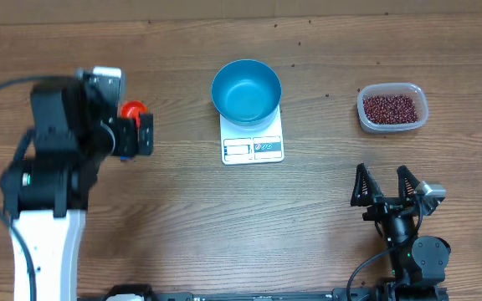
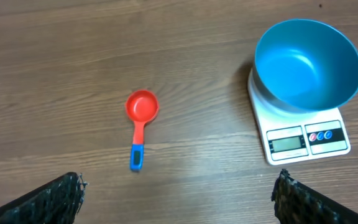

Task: Scoop item into bowl and weigh 150g on scale
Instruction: 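Move the left gripper down over the red scoop's cup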

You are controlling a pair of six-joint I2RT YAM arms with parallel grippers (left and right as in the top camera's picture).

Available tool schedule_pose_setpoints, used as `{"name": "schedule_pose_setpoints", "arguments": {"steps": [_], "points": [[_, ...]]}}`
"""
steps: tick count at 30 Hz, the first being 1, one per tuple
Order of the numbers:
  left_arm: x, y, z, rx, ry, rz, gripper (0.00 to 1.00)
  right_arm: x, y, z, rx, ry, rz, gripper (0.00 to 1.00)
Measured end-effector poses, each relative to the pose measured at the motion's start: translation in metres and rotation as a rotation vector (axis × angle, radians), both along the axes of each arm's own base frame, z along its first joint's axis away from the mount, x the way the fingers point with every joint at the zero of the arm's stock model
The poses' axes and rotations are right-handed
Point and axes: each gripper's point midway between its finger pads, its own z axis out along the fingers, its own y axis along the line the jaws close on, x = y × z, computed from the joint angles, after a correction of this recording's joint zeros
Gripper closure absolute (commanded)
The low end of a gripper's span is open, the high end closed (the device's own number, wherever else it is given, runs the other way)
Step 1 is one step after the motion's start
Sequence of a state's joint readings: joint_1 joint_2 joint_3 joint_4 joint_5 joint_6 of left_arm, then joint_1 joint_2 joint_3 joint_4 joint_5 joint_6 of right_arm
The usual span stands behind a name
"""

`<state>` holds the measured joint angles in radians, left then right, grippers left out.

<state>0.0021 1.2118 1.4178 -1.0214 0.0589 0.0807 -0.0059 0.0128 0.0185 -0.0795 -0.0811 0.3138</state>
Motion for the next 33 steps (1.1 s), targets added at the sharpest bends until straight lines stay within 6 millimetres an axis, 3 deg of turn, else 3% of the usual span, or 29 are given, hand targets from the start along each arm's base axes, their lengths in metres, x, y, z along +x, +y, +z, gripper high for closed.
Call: {"name": "schedule_pose_setpoints", "arguments": {"steps": [6,9,12,22,28,33], "points": [[0.028,-0.010,-0.034,-0.054,0.104,-0.031,0.00,0.000,0.000,0.000,0.000,0.000,0.001,0.00],[0.041,-0.016,-0.056,-0.095,0.162,-0.037,0.22,0.000,0.000,0.000,0.000,0.000,0.000,0.00],[0.049,-0.017,-0.079,-0.114,0.229,-0.014,0.25,0.000,0.000,0.000,0.000,0.000,0.000,0.00],[0.078,0.020,-0.146,-0.040,0.350,0.271,0.26,0.000,0.000,0.000,0.001,0.000,0.000,0.00],[0.098,0.027,-0.186,-0.015,0.385,0.312,0.32,0.000,0.000,0.000,0.000,0.000,0.000,0.00],[0.120,0.028,-0.207,-0.006,0.354,0.307,0.38,0.000,0.000,0.000,0.000,0.000,0.000,0.00]]}}
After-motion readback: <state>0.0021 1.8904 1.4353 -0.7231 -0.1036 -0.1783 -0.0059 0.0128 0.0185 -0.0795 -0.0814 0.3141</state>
